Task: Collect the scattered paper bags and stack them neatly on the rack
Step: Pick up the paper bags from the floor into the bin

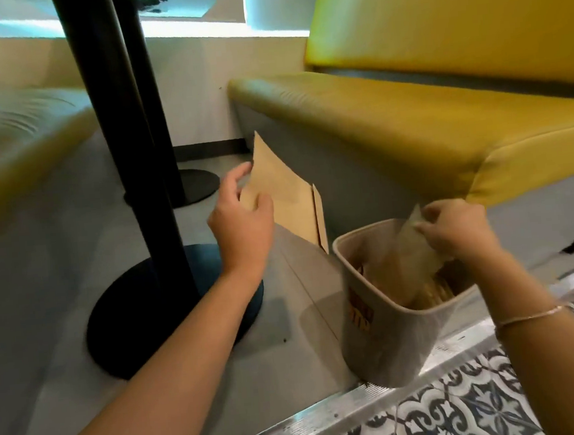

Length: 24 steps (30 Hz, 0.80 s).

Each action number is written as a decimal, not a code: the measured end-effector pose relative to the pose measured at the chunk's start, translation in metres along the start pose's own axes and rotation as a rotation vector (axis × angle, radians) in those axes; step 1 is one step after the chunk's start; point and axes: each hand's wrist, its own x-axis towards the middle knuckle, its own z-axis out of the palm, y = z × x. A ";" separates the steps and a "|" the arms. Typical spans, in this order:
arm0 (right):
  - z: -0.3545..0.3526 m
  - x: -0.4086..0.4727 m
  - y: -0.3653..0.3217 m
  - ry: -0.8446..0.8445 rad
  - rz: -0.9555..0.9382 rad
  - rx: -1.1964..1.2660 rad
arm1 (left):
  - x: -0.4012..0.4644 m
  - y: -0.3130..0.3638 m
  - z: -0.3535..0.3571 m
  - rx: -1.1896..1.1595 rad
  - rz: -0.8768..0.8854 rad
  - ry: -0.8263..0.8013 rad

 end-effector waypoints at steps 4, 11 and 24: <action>0.008 0.001 0.007 -0.098 0.027 0.113 | -0.007 0.043 0.051 0.012 0.125 -0.136; -0.027 0.019 0.018 -0.071 0.160 0.247 | -0.031 0.060 0.114 0.201 0.190 -0.474; -0.153 0.004 -0.003 -0.275 0.212 0.272 | -0.056 0.127 0.132 0.672 -0.265 -0.874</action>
